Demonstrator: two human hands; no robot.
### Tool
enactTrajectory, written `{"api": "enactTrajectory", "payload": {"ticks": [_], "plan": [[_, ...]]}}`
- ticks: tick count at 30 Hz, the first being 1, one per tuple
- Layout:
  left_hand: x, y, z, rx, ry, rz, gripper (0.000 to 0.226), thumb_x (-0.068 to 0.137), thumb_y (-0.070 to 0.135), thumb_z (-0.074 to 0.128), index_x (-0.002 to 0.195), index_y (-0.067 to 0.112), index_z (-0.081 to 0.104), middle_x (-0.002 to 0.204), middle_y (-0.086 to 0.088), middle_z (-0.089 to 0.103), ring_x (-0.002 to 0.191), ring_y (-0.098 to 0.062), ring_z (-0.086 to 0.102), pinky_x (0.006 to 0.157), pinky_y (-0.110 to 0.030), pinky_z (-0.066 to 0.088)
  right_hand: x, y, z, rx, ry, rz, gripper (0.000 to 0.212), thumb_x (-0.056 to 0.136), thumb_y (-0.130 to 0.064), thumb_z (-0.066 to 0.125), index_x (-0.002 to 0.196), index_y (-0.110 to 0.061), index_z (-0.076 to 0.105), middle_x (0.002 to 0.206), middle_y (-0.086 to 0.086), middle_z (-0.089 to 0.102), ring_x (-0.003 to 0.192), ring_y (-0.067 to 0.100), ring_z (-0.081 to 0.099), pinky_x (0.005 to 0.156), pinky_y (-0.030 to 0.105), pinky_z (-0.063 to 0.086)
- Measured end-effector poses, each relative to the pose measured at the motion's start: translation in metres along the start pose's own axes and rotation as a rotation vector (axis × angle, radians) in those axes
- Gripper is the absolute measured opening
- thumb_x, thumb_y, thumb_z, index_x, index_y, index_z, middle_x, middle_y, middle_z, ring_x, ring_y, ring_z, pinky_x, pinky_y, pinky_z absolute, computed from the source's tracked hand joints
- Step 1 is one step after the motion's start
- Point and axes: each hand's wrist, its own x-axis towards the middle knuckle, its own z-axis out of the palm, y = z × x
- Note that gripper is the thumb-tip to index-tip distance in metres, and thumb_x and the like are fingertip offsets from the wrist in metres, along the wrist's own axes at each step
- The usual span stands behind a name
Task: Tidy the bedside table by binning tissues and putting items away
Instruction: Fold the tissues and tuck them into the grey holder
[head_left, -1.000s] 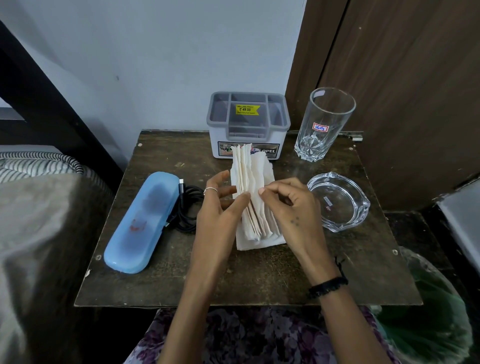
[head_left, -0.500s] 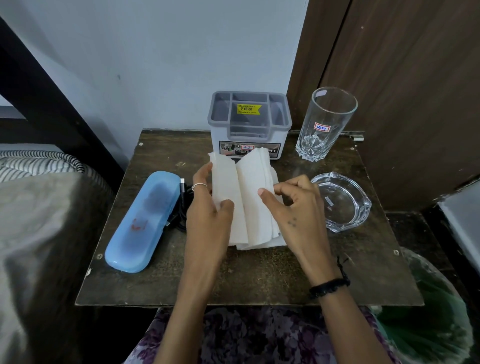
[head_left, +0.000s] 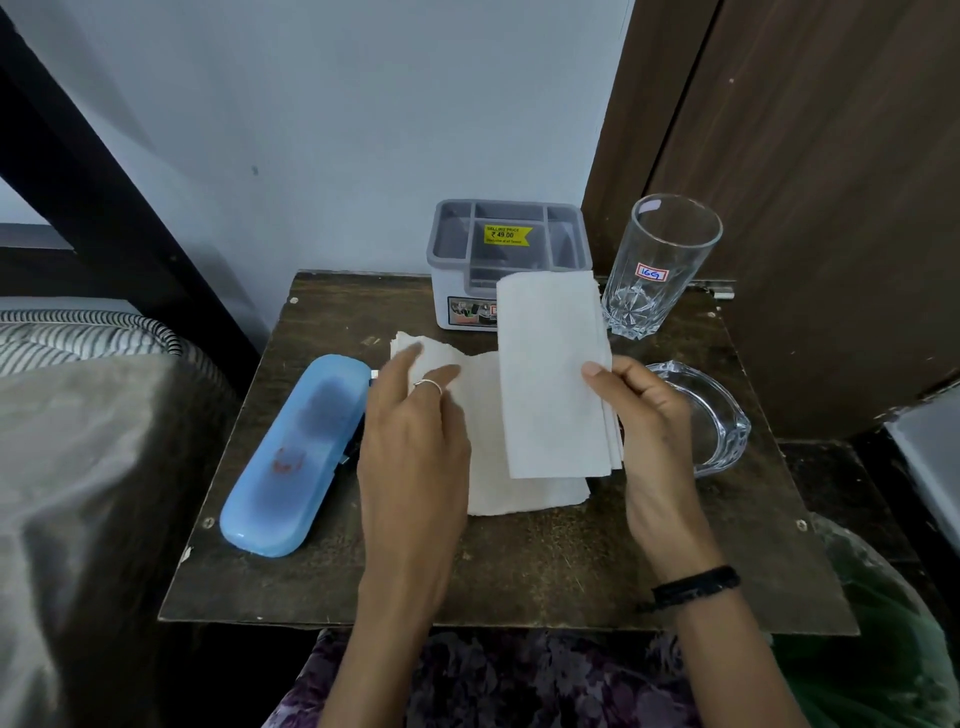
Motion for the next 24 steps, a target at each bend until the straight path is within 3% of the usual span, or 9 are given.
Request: {"api": "enactTrajectory", "payload": {"ticks": [2, 4, 7, 10, 13, 16, 19, 22, 24], "plan": [[0.001, 0.006, -0.003, -0.222, -0.089, -0.059, 0.025, 0.092, 0.020, 0.049, 0.110, 0.017, 0.066, 0.120, 0.006, 0.062, 0.109, -0.005, 0.056, 0.086, -0.016, 0.045, 0.000, 0.000, 0.002, 0.032, -0.040, 0.016, 0.012, 0.086, -0.010, 0.058, 0.083, -0.014, 0.069, 0.077, -0.009, 0.074, 0.071, 0.003, 0.066, 0.063, 0.016, 0.053], [0.002, 0.008, -0.003, -0.424, -0.226, -0.164, 0.024, 0.089, 0.030, 0.054, 0.107, 0.022, 0.067, 0.105, 0.009, 0.069, 0.092, 0.002, 0.062, 0.076, -0.010, 0.047, -0.001, 0.000, 0.004, 0.035, -0.073, 0.023, 0.012, 0.087, -0.011, 0.058, 0.087, -0.014, 0.069, 0.080, -0.007, 0.074, 0.074, 0.005, 0.067, 0.066, 0.019, 0.055], [0.006, 0.007, 0.002, -0.630, -0.339, -0.269, 0.012, 0.086, 0.021, 0.059, 0.093, 0.028, 0.067, 0.091, 0.011, 0.072, 0.087, -0.005, 0.067, 0.075, -0.022, 0.055, 0.000, 0.004, 0.004, -0.013, -0.103, 0.009, 0.012, 0.087, -0.013, 0.057, 0.088, -0.016, 0.069, 0.084, -0.006, 0.074, 0.077, 0.007, 0.067, 0.068, 0.021, 0.056], [0.008, 0.007, 0.003, -0.784, -0.340, -0.305, 0.019, 0.086, 0.009, 0.058, 0.085, 0.028, 0.064, 0.073, 0.018, 0.073, 0.075, 0.002, 0.068, 0.062, -0.014, 0.055, 0.003, 0.008, 0.004, -0.072, -0.113, -0.028, 0.013, 0.085, -0.017, 0.060, 0.093, -0.018, 0.070, 0.098, -0.001, 0.073, 0.087, 0.010, 0.067, 0.075, 0.022, 0.055], [0.008, 0.007, 0.001, -0.862, -0.329, -0.321, 0.018, 0.087, 0.008, 0.057, 0.087, 0.025, 0.063, 0.071, 0.021, 0.073, 0.071, 0.004, 0.067, 0.060, -0.012, 0.054, 0.005, 0.009, 0.001, -0.059, -0.155, -0.002, 0.029, 0.074, -0.028, 0.064, 0.103, -0.027, 0.066, 0.109, -0.002, 0.070, 0.096, 0.008, 0.067, 0.075, 0.019, 0.053], [0.007, 0.005, 0.001, -0.828, -0.270, -0.270, 0.019, 0.086, 0.009, 0.057, 0.089, 0.027, 0.064, 0.078, 0.017, 0.074, 0.077, 0.002, 0.068, 0.064, -0.013, 0.054, 0.005, 0.009, 0.001, -0.052, -0.245, 0.050, 0.030, 0.077, -0.017, 0.066, 0.106, -0.024, 0.064, 0.099, -0.008, 0.074, 0.089, 0.005, 0.069, 0.069, 0.016, 0.053], [0.005, 0.005, 0.001, -0.662, -0.210, -0.141, 0.021, 0.087, 0.016, 0.058, 0.089, 0.036, 0.061, 0.089, 0.019, 0.069, 0.083, 0.005, 0.065, 0.067, -0.011, 0.051, 0.003, 0.010, 0.003, -0.115, -0.234, -0.032, 0.020, 0.083, -0.003, 0.061, 0.093, -0.020, 0.067, 0.084, -0.012, 0.075, 0.079, 0.003, 0.068, 0.069, 0.017, 0.054], [0.001, 0.006, 0.001, -0.498, -0.141, -0.048, 0.013, 0.087, 0.022, 0.059, 0.087, 0.034, 0.061, 0.087, 0.023, 0.065, 0.083, 0.009, 0.062, 0.065, -0.006, 0.047, 0.003, 0.013, 0.002, -0.195, -0.182, -0.127, 0.017, 0.084, -0.008, 0.063, 0.087, -0.024, 0.069, 0.087, -0.007, 0.075, 0.084, 0.013, 0.068, 0.077, 0.032, 0.054], [-0.001, 0.006, 0.002, -0.420, -0.100, -0.018, 0.008, 0.088, 0.023, 0.058, 0.087, 0.031, 0.060, 0.082, 0.024, 0.064, 0.082, 0.008, 0.060, 0.064, -0.006, 0.047, 0.002, 0.016, 0.000, -0.276, -0.173, -0.156, 0.015, 0.086, -0.014, 0.063, 0.091, -0.027, 0.067, 0.091, -0.006, 0.074, 0.088, 0.014, 0.068, 0.077, 0.034, 0.054]]}}
